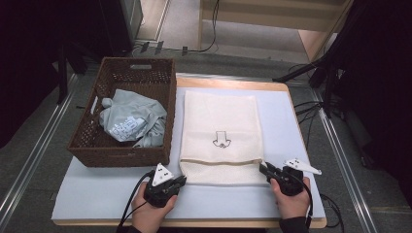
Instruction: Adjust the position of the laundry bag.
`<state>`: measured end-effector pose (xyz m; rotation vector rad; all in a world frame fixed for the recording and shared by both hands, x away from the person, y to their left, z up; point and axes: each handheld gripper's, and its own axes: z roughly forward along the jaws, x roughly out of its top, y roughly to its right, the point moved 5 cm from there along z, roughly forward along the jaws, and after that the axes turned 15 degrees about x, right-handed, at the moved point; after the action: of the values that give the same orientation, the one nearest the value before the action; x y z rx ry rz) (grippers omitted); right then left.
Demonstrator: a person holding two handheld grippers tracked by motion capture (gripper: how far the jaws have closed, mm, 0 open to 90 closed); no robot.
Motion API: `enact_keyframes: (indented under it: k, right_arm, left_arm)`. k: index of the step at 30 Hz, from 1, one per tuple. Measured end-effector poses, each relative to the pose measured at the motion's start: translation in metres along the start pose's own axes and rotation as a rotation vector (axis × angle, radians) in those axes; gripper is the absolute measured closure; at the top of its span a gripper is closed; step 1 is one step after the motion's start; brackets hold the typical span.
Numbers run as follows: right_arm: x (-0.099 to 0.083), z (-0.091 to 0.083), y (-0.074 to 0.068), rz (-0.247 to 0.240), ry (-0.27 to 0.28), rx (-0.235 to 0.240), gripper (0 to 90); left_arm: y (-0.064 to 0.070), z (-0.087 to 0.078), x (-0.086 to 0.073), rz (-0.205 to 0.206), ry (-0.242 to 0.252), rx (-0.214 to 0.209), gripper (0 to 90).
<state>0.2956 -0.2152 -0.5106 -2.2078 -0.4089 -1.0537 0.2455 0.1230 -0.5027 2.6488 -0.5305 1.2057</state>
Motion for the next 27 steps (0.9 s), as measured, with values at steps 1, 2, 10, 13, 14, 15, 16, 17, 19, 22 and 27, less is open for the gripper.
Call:
enact_keyframes:
  k: [1,2,10,13,14,15,16,17,19,22,27]
  right_arm:
    - [-0.003,-0.002,-0.004,-0.004,0.000,0.009,72.2]
    - [-0.004,-0.003,-0.005,-0.002,-0.004,0.010,72.2]
    - [-0.013,-0.005,-0.017,-0.016,-0.016,0.030,71.3]
    - [-0.015,-0.007,-0.017,-0.012,-0.015,0.031,70.4]
    - [-0.015,-0.007,-0.017,-0.012,-0.014,0.033,69.2]
    - [-0.015,-0.007,-0.017,-0.012,-0.012,0.035,67.2]
    - [-0.015,-0.008,-0.016,-0.020,-0.009,0.030,62.7]
    - [-0.015,-0.008,-0.016,-0.020,-0.009,0.030,62.7]
    - [-0.014,-0.016,-0.013,-0.029,0.029,0.030,47.2]
    - [-0.014,-0.024,-0.010,-0.019,0.056,0.019,38.5]
    - [-0.015,-0.029,-0.009,0.011,0.040,0.035,35.5]
  left_arm:
    - [-0.001,-0.003,-0.004,0.002,-0.006,0.000,87.0]
    - [-0.002,-0.004,-0.005,0.001,-0.007,0.001,87.0]
    - [-0.006,-0.017,-0.014,-0.008,-0.022,-0.017,87.2]
    - [-0.004,-0.018,-0.017,-0.001,-0.027,-0.022,87.2]
    - [-0.003,-0.018,-0.018,0.001,-0.027,-0.021,86.9]
    - [-0.004,-0.019,-0.018,0.005,-0.025,-0.017,86.4]
    - [-0.003,-0.020,-0.018,0.010,-0.020,-0.017,84.7]
    - [-0.003,-0.020,-0.018,0.010,-0.020,-0.017,81.4]
    - [-0.003,-0.026,-0.013,0.014,0.027,-0.030,69.7]
    - [-0.003,-0.034,-0.004,0.012,0.104,-0.071,59.2]
    - [0.002,-0.034,0.001,0.012,0.126,-0.098,56.9]
